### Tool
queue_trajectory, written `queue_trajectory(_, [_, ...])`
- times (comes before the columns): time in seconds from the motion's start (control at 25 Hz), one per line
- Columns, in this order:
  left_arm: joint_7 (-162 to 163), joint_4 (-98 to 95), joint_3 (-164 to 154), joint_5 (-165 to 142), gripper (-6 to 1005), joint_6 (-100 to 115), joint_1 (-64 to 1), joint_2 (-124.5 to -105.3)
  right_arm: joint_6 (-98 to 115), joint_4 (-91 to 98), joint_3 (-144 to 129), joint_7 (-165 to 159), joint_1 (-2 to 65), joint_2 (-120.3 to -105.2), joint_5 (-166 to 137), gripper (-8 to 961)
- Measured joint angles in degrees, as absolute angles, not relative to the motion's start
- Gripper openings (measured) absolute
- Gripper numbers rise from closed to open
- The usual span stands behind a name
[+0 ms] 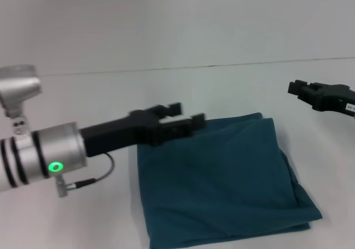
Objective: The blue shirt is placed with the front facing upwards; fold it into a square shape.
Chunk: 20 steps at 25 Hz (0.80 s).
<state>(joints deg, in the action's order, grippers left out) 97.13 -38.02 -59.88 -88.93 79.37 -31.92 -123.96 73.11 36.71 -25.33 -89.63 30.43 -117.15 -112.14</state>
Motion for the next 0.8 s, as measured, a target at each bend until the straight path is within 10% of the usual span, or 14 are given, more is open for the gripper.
queue_trajectory(0.24, [93.3,-39.18,-52.92,-91.9,949,79.7,-29.3,-123.94,77.09,39.31,-29.85,-108.82,31.07,-113.78,-117.84,193])
queue_trajectory(0.52, [92.12,-39.83,-48.64,-95.46,965,80.22,-28.08,-123.9,77.42,38.39,-32.8,-118.23,31.59,-113.58,-119.95,436])
queue_trajectory(0.8, [90.69,-40.21,-48.14,-96.1,966,80.04,-27.97,-123.92,75.42,33.07,-33.54,-120.88,33.49,-113.67,-120.93,433])
